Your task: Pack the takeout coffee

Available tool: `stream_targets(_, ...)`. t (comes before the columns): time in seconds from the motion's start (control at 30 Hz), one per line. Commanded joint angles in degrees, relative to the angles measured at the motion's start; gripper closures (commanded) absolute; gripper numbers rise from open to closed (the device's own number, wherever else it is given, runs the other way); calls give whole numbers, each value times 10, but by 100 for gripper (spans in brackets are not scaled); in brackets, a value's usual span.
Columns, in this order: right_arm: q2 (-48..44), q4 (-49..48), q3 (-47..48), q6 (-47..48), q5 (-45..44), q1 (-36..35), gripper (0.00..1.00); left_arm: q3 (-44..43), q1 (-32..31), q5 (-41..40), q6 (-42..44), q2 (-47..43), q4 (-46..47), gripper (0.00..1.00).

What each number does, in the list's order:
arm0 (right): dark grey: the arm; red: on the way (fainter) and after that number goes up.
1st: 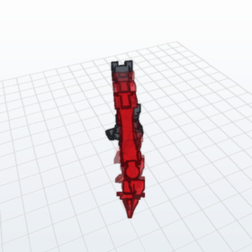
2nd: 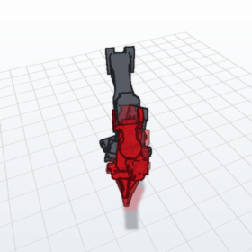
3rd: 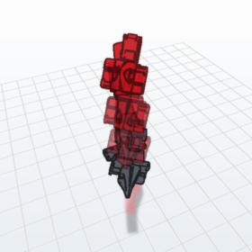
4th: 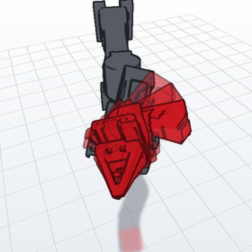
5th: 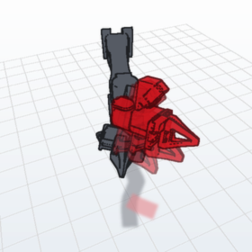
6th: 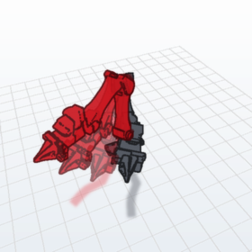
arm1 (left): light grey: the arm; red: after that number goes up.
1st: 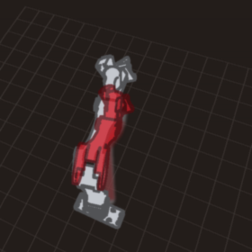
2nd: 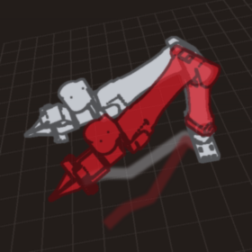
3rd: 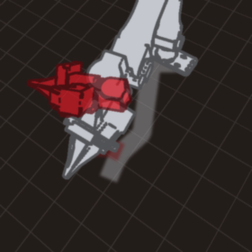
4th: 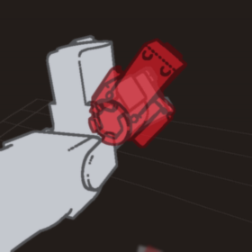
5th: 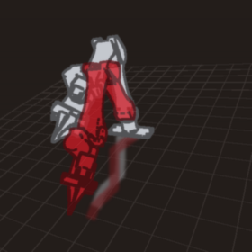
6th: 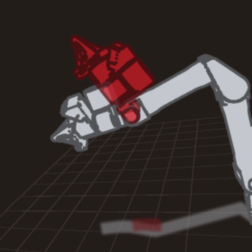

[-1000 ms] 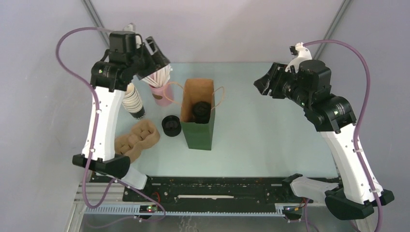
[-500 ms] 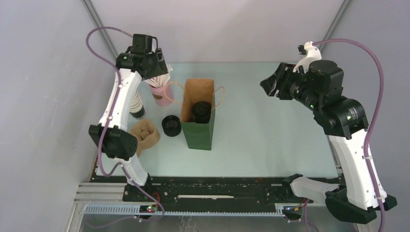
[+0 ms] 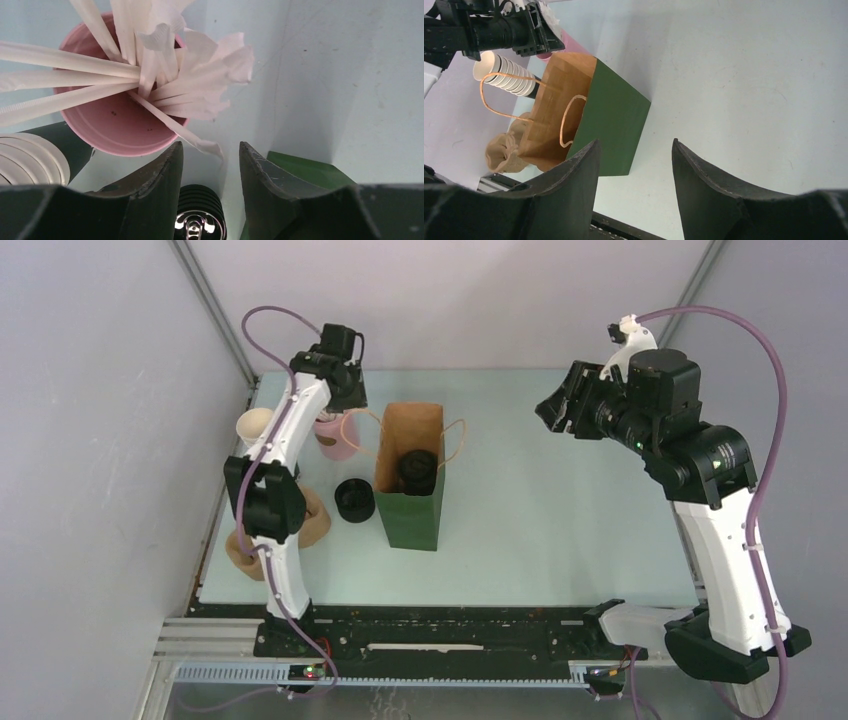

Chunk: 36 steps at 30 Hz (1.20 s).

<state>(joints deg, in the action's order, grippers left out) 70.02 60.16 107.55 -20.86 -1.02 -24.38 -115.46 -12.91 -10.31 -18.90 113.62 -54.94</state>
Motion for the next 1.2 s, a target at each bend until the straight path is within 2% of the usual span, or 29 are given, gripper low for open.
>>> stream_targets(0.0, -5, 13, 27, 6, -9, 3, 37, -53, -4, -50, 20, 8, 0, 50)
stream_targets(0.13, -2, 14, 30, 6, -8, 3, 37, -70, -4, -71, 28, 25, -8, 54)
stream_targets(0.67, -1, 9, 24, 13, -3, 3, 37, -76, -7, -88, 31, -11, -24, 99)
stream_targets(0.9, -8, -8, 10, 12, 4, 3, 37, -102, -7, -147, -2, -90, -64, 100)
stream_targets(1.17, -18, -37, -17, 10, 24, 3, 37, -215, -7, -93, -54, -189, -126, 100)
